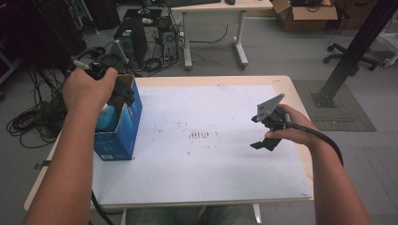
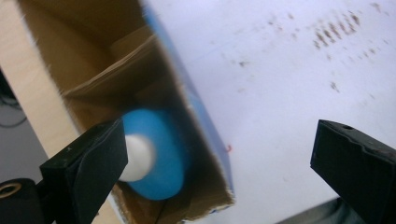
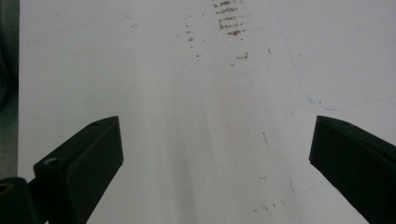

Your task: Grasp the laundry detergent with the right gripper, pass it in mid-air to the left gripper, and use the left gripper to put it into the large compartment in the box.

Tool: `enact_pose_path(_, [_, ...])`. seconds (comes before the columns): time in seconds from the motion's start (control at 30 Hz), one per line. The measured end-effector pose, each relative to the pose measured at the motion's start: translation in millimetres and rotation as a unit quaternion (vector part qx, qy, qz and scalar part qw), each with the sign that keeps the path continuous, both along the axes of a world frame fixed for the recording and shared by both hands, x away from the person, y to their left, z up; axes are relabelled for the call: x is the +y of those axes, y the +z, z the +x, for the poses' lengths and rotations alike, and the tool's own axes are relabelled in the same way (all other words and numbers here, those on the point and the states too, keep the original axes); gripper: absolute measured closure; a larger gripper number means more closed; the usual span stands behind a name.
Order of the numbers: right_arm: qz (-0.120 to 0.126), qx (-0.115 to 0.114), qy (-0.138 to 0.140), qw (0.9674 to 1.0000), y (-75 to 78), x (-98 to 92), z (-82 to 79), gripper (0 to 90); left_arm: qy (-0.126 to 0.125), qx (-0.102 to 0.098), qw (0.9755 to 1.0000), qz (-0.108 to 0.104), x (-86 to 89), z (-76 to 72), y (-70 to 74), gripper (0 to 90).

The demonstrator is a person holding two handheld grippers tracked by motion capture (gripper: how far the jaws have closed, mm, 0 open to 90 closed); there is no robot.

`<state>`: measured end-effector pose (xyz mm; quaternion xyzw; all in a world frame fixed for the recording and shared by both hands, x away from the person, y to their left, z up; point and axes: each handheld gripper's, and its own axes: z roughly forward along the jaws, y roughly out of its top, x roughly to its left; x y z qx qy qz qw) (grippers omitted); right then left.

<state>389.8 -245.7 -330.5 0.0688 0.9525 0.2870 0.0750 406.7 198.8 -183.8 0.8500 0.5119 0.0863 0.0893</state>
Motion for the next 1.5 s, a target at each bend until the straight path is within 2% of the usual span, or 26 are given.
enact_pose_path(0.13, [0.001, -0.005, -0.001, 1.0, 1.6, -2.4, -2.2, 2.8, -0.037, -0.004, 0.9993, 0.003, -17.2, 1.3, 10.1, 4.5])
enact_pose_path(0.23, [0.003, -0.008, -0.002, 1.0, 1.4, -4.1, -3.6, 2.8, -0.067, -0.024, 0.9974, 0.011, -31.6, 2.4, 17.1, 4.2])
enact_pose_path(0.33, [0.002, -0.01, -0.003, 0.9999, 1.7, -5.3, -5.3, 2.7, -0.088, -0.031, 0.9956, 0.013, -42.1, 2.9, 21.2, 4.4])
enact_pose_path(0.4, [0.007, -0.011, -0.002, 0.9999, 1.8, -5.8, -6.4, 2.7, -0.11, -0.037, 0.9931, 0.012, -49.3, 2.9, 23.4, 4.4])
enact_pose_path(0.5, [0.006, -0.012, -0.002, 0.9999, 0.9, -5.6, -7.1, 2.7, -0.153, -0.035, 0.9874, 0.02, -59.4, 3.0, 26.2, 4.3])
enact_pose_path(0.6, [0.001, -0.011, -0.001, 0.9999, 0.4, -4.8, -7.3, 2.7, -0.199, -0.031, 0.9793, 0.019, -70.3, 2.1, 27.4, 4.3])
enact_pose_path(0.7, [0.0, -0.012, -0.001, 0.9999, 1.8, -4.1, -7.3, 2.7, -0.234, -0.03, 0.9717, 0.016, -79.7, 0.8, 27.3, 4.2])
enact_pose_path(0.73, [-0.001, -0.013, 0.0, 0.9999, 2.6, -3.9, -7.2, 2.8, -0.236, -0.032, 0.9712, 0.014, -81.3, 0.4, 27.0, 4.3])
enact_pose_path(0.8, [-0.003, -0.013, 0.0, 0.9999, 4.1, -3.4, -7.6, 2.7, -0.248, -0.032, 0.9681, 0.013, -84.9, 0.1, 26.8, 4.3])
enact_pose_path(0.87, [-0.003, -0.014, 0.001, 0.9999, 5.5, -2.8, -8.0, 2.7, -0.266, -0.041, 0.963, 0.014, -88.5, -0.6, 26.3, 4.3])
enact_pose_path(0.97, [-0.006, -0.015, 0.003, 0.9999, 6.7, -1.2, -8.2, 2.7, -0.286, -0.045, 0.957, 0.011, -93.2, -2.3, 24.9, 4.3])
enact_pose_path(1.07, [-0.01, -0.014, 0.003, 0.9999, 7.8, 0.3, -8.1, 2.8, -0.297, -0.041, 0.9538, 0.012, -97.0, -4.1, 24.4, 4.4])
enact_pose_path(1.1, [-0.011, -0.013, 0.005, 0.9998, 8.2, 0.9, -7.8, 2.7, -0.303, -0.039, 0.952, 0.014, -98.0, -4.9, 23.9, 4.4])
enact_pose_path(1.13, [-0.01, -0.014, 0.005, 0.9998, 8.7, 1.6, -7.8, 2.7, -0.311, -0.035, 0.9497, 0.015, -99.2, -5.9, 23.1, 4.4])
enact_pose_path(1.17, [-0.012, -0.014, 0.006, 0.9998, 9.5, 2.4, -7.6, 2.7, -0.322, -0.031, 0.9459, 0.019, -100.8, -7.2, 22.3, 4.4])
enact_pose_path(1.27, [-0.015, -0.012, 0.007, 0.9998, 11.4, 5.1, -8.0, 2.7, -0.344, -0.026, 0.9383, 0.023, -104.0, -10.1, 19.4, 4.4])
enact_pose_path(1.3, [-0.016, -0.012, 0.008, 0.9998, 11.8, 5.7, -7.9, 2.8, -0.354, -0.022, 0.9344, 0.031, -105.9, -11.7, 17.4, 4.4])
enact_pose_path(1.37, [-0.021, -0.011, 0.01, 0.9997, 13.6, 7.8, -7.6, 2.7, -0.365, -0.022, 0.93, 0.037, -108.4, -13.7, 14.1, 4.4])
enact_pose_path(1.43, [-0.024, -0.01, 0.012, 0.9996, 14.8, 9.8, -7.2, 2.8, -0.373, -0.017, 0.9269, 0.04, -110.7, -15.2, 9.8, 4.3])
enact_pose_path(1.5, [-0.03, -0.009, 0.015, 0.9994, 16.4, 12.0, -6.8, 2.7, -0.385, -0.01, 0.9217, 0.041, -112.9, -17.4, 5.2, 4.4])
